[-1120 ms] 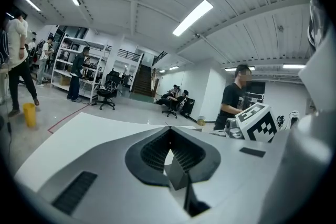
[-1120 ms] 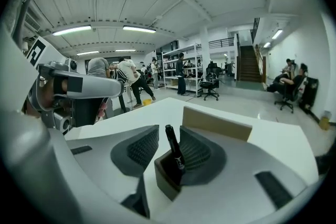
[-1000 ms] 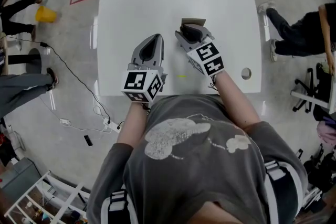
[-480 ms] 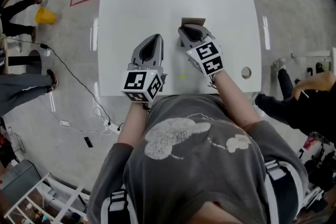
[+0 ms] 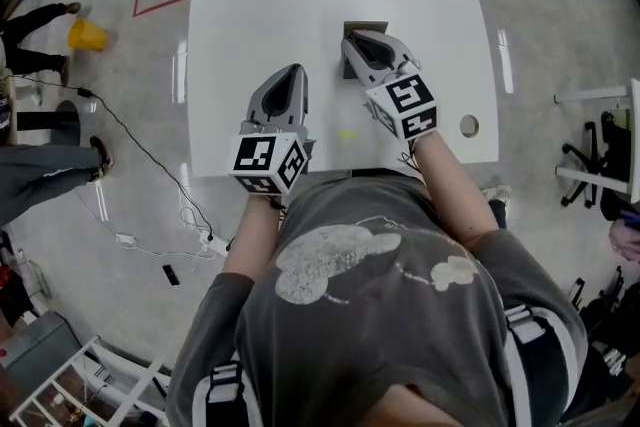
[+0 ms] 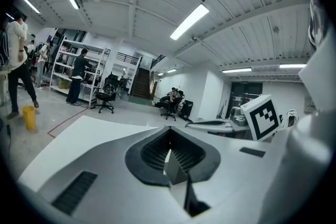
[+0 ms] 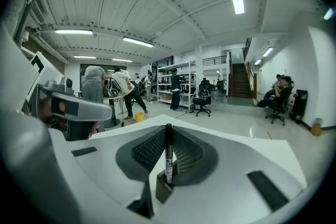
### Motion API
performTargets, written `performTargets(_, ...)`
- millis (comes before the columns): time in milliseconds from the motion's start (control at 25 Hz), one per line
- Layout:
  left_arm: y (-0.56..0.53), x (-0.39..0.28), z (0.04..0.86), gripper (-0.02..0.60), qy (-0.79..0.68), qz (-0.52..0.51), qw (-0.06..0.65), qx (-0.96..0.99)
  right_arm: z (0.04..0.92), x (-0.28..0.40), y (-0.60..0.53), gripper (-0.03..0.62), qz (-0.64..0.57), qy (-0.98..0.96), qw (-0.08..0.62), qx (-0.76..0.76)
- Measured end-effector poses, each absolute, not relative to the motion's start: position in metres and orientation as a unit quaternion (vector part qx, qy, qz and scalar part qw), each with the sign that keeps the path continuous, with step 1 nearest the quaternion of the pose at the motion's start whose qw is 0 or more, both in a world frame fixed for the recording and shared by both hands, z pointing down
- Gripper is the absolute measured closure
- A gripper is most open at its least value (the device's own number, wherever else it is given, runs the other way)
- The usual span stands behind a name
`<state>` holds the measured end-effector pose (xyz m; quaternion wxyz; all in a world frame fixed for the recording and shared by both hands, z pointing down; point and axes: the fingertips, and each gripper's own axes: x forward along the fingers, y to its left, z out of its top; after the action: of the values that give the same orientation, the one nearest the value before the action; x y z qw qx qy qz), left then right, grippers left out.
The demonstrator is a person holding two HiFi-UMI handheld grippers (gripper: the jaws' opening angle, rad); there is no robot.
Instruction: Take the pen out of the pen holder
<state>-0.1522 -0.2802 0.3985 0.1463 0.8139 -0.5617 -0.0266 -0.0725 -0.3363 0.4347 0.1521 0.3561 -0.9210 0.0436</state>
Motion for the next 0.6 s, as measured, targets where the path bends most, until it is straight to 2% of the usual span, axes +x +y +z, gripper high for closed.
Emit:
performTargets(360,-0.246,-0.150,0.389,0.574,-0.547,-0.033,0.136,0.825,0.374,-0.049,-0.309,0.551,0.006,-0.912,0.072,0.404)
performTargets(600,-0.217,-0.149,0.392,0.574,-0.532,-0.035,0.141,0.834,0.364,-0.027,-0.275,0.551,0.028,-0.899,0.040,0.435)
